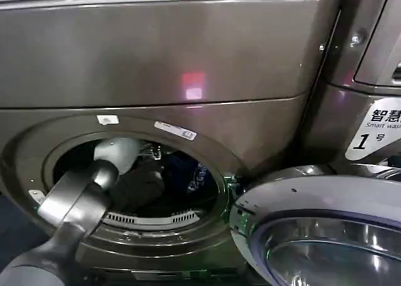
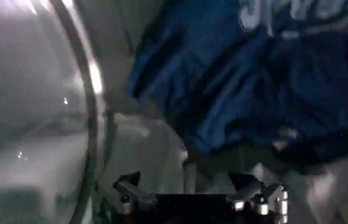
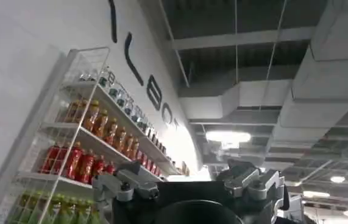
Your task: Grasp the clothes from the dryer.
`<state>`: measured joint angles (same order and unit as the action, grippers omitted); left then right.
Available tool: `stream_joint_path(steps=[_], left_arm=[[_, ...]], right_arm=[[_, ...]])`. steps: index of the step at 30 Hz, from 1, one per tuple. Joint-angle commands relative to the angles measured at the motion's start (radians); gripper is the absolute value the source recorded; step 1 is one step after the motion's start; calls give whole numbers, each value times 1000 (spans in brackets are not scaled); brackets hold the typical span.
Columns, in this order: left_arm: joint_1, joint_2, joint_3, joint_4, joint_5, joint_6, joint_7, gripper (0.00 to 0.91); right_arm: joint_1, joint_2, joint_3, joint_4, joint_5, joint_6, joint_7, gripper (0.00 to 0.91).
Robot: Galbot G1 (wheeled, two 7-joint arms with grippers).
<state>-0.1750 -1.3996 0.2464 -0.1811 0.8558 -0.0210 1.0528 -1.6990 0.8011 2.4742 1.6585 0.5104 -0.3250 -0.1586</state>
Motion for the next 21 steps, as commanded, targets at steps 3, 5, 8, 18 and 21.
stream_joint_path(steps=[3,5,8,18,21], left_arm=[[16,0,11,27,7,-1,12,907],[18,2,18,32,4,-2,19,853],[18,5,20,32,4,-1,23,262],[11,4,17,23,-8,0,17,46],[8,5,17,22,-10,-1,17,46]], right_arm=[[3,0,-2,-4,-7,3,-2,907],[3,0,-3,-5,-8,4,-2,907],[2,1,-2,-3,-7,4,-2,907],[-13,5,12,0,-1,3,-1,907],[-16,9,13,2,1,3,-1,907]])
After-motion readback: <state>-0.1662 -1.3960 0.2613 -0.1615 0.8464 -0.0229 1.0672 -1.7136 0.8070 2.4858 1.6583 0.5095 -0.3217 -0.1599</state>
